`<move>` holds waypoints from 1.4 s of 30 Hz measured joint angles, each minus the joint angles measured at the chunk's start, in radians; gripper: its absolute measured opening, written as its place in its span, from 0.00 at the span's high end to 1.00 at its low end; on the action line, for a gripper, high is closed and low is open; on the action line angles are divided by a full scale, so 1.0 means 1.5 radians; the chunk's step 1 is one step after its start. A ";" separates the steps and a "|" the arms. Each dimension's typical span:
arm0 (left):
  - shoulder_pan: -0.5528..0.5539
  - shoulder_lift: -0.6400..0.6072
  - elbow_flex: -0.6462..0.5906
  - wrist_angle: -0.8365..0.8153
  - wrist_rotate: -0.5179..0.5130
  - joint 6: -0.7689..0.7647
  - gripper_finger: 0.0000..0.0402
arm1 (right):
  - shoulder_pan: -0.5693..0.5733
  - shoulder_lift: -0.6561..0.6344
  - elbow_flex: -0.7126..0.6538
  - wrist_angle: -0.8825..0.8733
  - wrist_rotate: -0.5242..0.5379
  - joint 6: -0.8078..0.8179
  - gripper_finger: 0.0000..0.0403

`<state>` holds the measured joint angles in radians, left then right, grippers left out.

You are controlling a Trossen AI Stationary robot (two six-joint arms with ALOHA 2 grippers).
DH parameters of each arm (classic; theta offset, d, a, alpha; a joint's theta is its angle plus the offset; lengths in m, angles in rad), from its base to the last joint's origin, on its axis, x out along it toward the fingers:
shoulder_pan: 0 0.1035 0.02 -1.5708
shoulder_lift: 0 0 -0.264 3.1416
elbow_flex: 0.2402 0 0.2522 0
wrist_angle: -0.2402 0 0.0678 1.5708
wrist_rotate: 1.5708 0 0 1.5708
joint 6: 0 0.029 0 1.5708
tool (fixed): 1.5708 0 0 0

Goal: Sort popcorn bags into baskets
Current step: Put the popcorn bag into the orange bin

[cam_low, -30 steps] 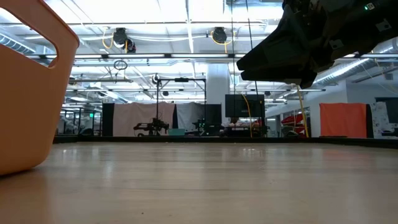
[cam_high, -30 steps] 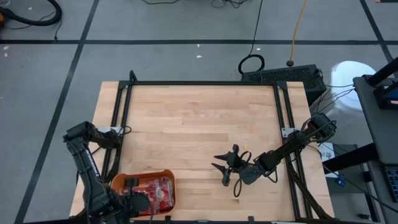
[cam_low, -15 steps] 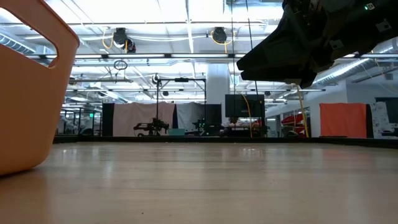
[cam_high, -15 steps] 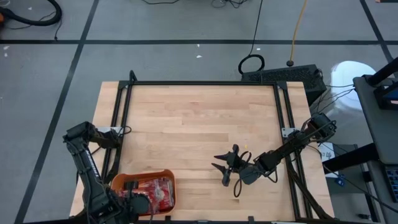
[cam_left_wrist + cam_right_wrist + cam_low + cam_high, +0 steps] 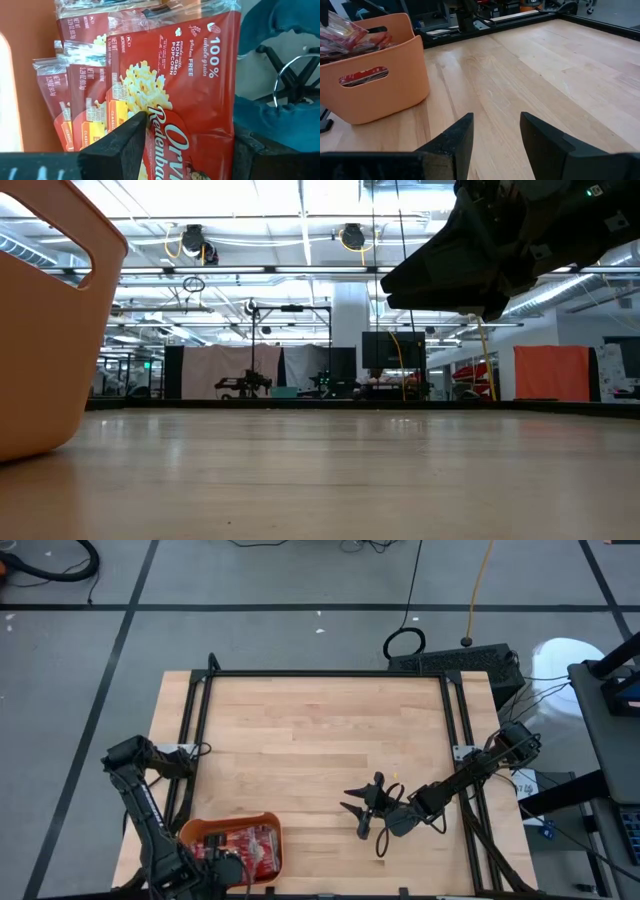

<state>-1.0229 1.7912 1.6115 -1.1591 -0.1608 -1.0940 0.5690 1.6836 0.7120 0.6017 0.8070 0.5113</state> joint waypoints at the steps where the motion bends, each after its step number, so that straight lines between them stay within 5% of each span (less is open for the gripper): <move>1: 0.000 0.000 0.000 0.000 0.000 0.003 0.49 | 0.000 0.000 0.000 0.000 0.000 0.000 0.62; 19: 0.005 0.000 -0.026 0.042 0.007 0.043 0.48 | 0.000 0.000 0.000 0.006 0.000 0.000 0.62; 34: 0.012 -0.001 -0.036 0.031 0.022 0.043 0.16 | 0.000 0.000 0.000 0.005 0.000 -0.002 0.62; 42: 0.025 -0.002 0.017 -0.078 0.016 0.035 0.25 | 0.000 0.000 0.000 0.005 -0.001 -0.002 0.62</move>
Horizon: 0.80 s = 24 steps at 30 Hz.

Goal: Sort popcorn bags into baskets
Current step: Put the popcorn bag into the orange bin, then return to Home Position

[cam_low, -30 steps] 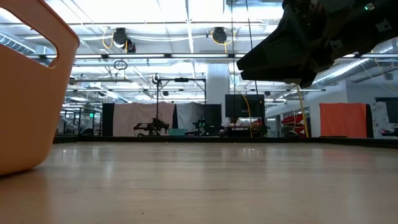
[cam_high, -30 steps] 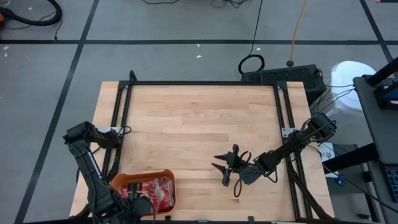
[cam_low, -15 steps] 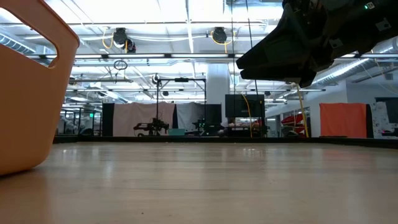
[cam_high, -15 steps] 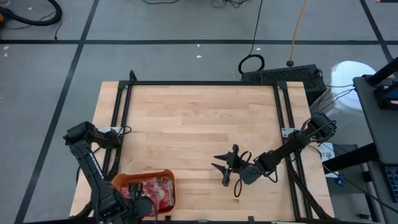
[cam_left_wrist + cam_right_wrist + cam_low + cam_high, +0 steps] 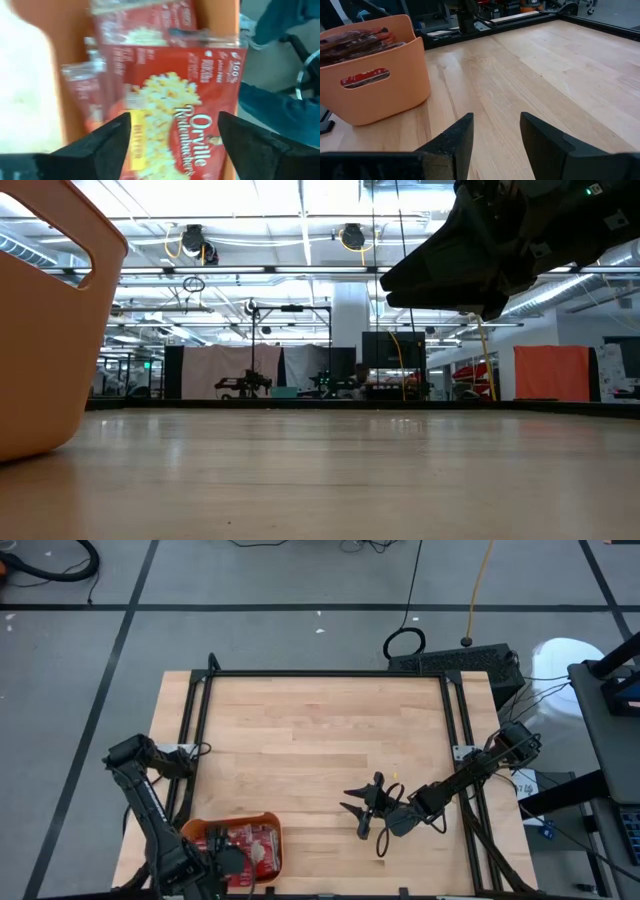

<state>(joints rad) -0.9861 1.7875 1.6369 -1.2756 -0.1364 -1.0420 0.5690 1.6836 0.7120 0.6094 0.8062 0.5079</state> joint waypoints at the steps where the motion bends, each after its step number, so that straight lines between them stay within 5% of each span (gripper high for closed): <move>1: 0.000 -0.001 0.012 -0.018 -0.011 0.000 0.27 | 0.000 0.000 0.000 0.000 0.000 0.000 0.62; 8: -0.005 -0.054 0.035 -0.034 -0.212 0.078 0.45 | 0.000 0.000 0.000 0.007 0.000 -0.010 0.62; 15: 0.002 -0.147 0.026 0.007 -0.452 0.237 0.65 | 0.014 0.000 -0.001 0.148 0.000 -0.166 0.62; 19: 0.006 -0.223 -0.041 0.080 -0.555 0.328 0.74 | 0.025 0.000 0.000 0.178 0.001 -0.250 0.63; 24: 0.041 -0.330 -0.200 0.283 -0.579 0.427 0.81 | 0.022 -0.009 0.000 0.200 0.002 -0.318 0.71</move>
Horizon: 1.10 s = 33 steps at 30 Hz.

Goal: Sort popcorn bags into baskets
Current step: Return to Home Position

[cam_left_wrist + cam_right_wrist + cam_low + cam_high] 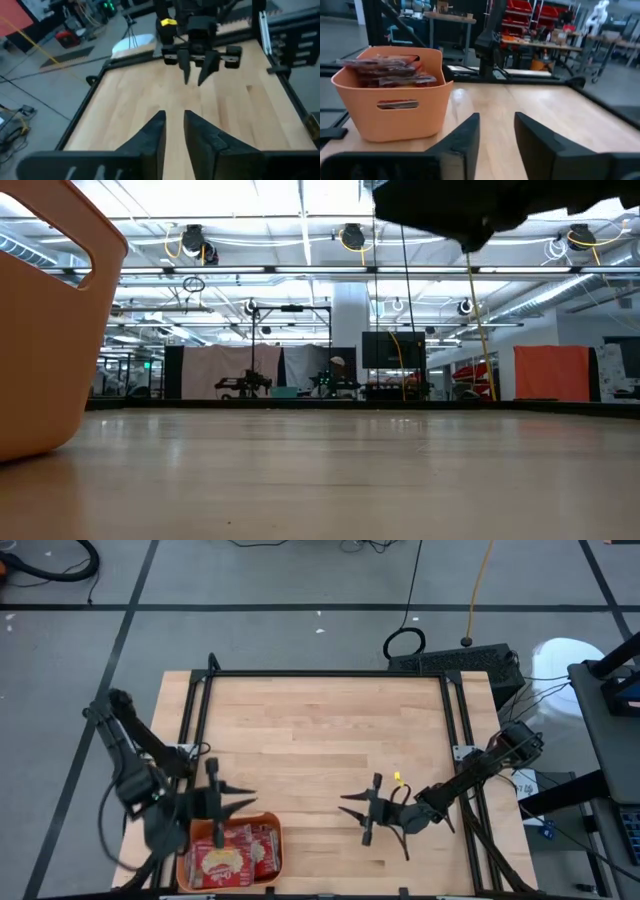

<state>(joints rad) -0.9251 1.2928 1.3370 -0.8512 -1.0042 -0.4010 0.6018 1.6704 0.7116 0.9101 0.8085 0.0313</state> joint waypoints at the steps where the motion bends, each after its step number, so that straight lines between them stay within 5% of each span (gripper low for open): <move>1: 0.009 -0.021 -0.038 0.053 0.003 0.029 0.83 | 0.000 -0.005 0.000 0.000 0.000 -0.015 0.73; 10: 0.102 -0.193 -0.331 0.463 0.157 0.270 0.91 | 0.004 -0.097 -0.001 -0.099 -0.032 -0.082 0.98; 17: 0.171 -0.299 -0.483 0.553 0.242 0.295 0.92 | -0.009 -0.190 -0.106 -0.059 -0.123 -0.071 0.99; 22: 0.206 -0.358 -0.594 0.649 0.313 0.299 0.92 | -0.017 -0.256 -0.212 0.002 -0.124 -0.026 1.00; 33: 0.242 -0.440 -0.767 0.803 0.322 0.296 0.92 | -0.042 -0.403 -0.382 0.088 -0.210 -0.011 1.00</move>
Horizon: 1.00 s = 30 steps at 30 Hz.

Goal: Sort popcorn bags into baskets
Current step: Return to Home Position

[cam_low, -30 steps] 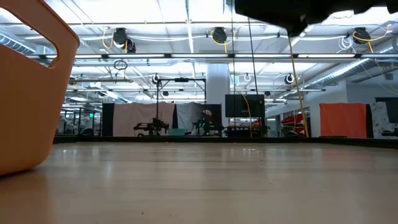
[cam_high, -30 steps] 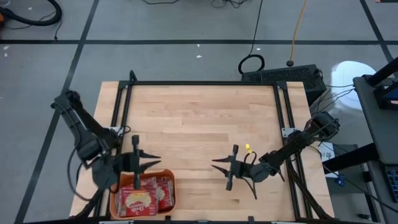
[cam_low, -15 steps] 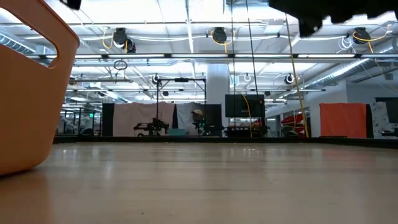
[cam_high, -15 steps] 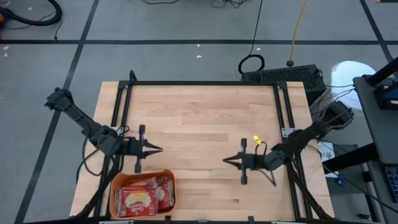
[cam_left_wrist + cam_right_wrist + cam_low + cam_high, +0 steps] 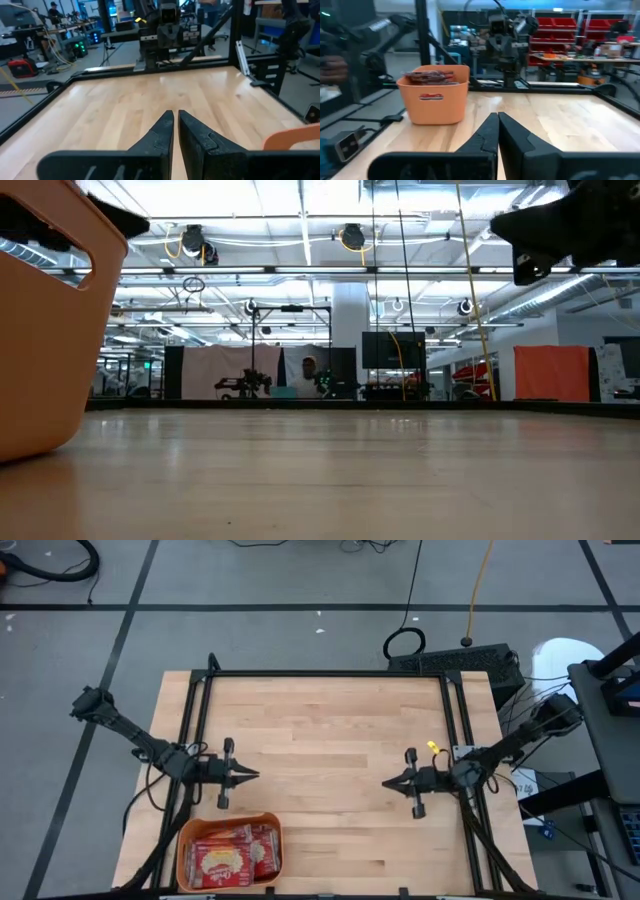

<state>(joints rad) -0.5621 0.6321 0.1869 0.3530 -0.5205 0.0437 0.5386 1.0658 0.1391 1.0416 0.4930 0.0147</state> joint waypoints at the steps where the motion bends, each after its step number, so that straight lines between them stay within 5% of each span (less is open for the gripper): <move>1: 0.004 -0.009 -0.009 0.000 0.000 0.000 0.92 | -0.005 -0.013 -0.010 0.002 -0.018 0.000 1.00; 10: 0.039 -0.101 -0.066 0.003 0.021 -0.013 0.92 | -0.040 -0.119 -0.079 -0.003 -0.115 -0.022 1.00; 23: 0.044 -0.192 -0.118 -0.011 0.024 0.018 0.92 | -0.117 -0.269 -0.081 -0.173 -0.247 -0.095 1.00; 30: 0.086 -0.228 -0.118 -0.041 0.092 0.046 0.92 | -0.187 -0.305 -0.082 -0.224 -0.331 -0.091 1.00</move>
<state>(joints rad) -0.4330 0.2896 0.0097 0.2908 -0.3832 0.1128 0.2583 0.6090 0.0166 0.7064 -0.0037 -0.1214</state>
